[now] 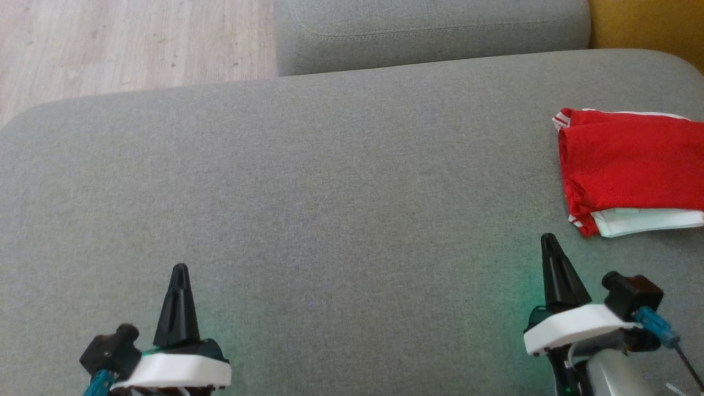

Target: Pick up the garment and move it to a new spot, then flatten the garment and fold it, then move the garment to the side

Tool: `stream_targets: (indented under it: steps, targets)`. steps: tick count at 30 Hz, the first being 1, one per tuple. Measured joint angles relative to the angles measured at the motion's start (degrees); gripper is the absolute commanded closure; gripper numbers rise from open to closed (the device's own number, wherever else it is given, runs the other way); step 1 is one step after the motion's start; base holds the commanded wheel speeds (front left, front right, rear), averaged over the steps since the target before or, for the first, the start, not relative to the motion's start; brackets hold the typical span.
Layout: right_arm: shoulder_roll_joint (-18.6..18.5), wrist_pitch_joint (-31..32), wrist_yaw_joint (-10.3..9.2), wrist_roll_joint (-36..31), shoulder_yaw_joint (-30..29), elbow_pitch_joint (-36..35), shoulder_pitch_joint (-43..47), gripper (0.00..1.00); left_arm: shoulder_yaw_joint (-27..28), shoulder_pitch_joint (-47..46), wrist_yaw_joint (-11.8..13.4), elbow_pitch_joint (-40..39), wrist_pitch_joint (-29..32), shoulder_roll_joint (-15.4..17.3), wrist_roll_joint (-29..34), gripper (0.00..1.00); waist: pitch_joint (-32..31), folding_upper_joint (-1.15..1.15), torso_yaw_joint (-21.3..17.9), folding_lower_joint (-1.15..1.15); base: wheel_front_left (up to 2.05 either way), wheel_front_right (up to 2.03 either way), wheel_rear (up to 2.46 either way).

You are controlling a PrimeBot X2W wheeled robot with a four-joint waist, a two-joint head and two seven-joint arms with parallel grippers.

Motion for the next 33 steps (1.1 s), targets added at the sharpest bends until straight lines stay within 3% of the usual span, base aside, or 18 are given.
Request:
stream_targets:
  steps: [33]
  targets:
    - [0.0, 4.89, 0.0, 21.15, -2.31, -2.08, -0.37, 1.0, 1.88, -0.54, -0.01, -0.18, 5.59, 0.0, -18.47, 1.0, -0.9, 0.0, 0.18, 0.0, 0.0, 0.0, 0.0]
